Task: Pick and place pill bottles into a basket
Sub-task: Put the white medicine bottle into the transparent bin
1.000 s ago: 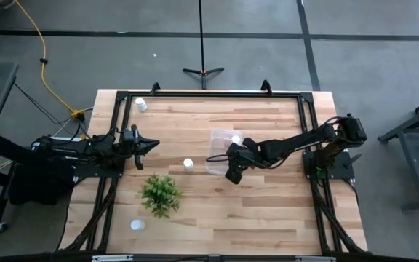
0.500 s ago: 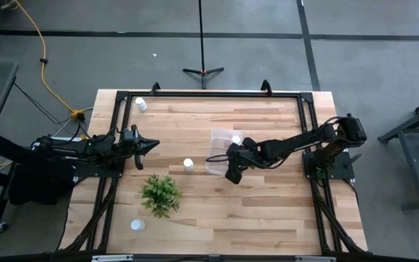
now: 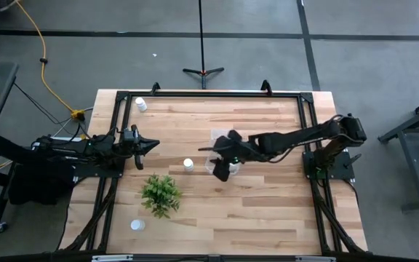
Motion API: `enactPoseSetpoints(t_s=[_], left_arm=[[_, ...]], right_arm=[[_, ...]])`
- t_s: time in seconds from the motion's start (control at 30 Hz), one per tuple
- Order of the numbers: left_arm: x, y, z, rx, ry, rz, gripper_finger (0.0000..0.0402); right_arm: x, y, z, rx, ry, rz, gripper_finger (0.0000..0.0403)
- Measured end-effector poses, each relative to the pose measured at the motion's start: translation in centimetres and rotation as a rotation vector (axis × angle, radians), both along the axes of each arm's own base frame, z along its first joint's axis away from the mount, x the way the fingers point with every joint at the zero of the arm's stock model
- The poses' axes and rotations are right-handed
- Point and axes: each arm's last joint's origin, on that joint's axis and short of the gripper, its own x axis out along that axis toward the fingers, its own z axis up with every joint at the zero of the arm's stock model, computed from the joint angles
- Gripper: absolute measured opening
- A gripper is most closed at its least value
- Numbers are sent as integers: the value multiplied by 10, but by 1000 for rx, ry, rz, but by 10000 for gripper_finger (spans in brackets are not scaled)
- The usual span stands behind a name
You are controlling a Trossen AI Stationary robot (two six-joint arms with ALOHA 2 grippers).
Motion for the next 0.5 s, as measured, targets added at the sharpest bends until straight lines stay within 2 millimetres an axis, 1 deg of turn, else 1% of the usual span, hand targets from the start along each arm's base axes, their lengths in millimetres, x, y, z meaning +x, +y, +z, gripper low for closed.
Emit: enactPoseSetpoints(t_s=[0.13, 0.23, 0.33, 0.43, 0.5], left_arm=[[0, 0, 0, 0, 0, 0, 46], [0, 0, 0, 0, 0, 0, 46], [0, 0, 0, 0, 1, 0, 46], [0, 0, 0, 0, 1, 0, 46], [0, 0, 0, 0, 1, 0, 46]], right_arm=[[11, 11, 35, -8, -166, 161, 153], [4, 18, 52, 0, -212, 246, 115], [-15, 24, 62, 2, -236, 274, 78], [-44, 29, 64, -36, -249, 233, 44], [-65, 30, 62, -62, -278, 188, 23]])
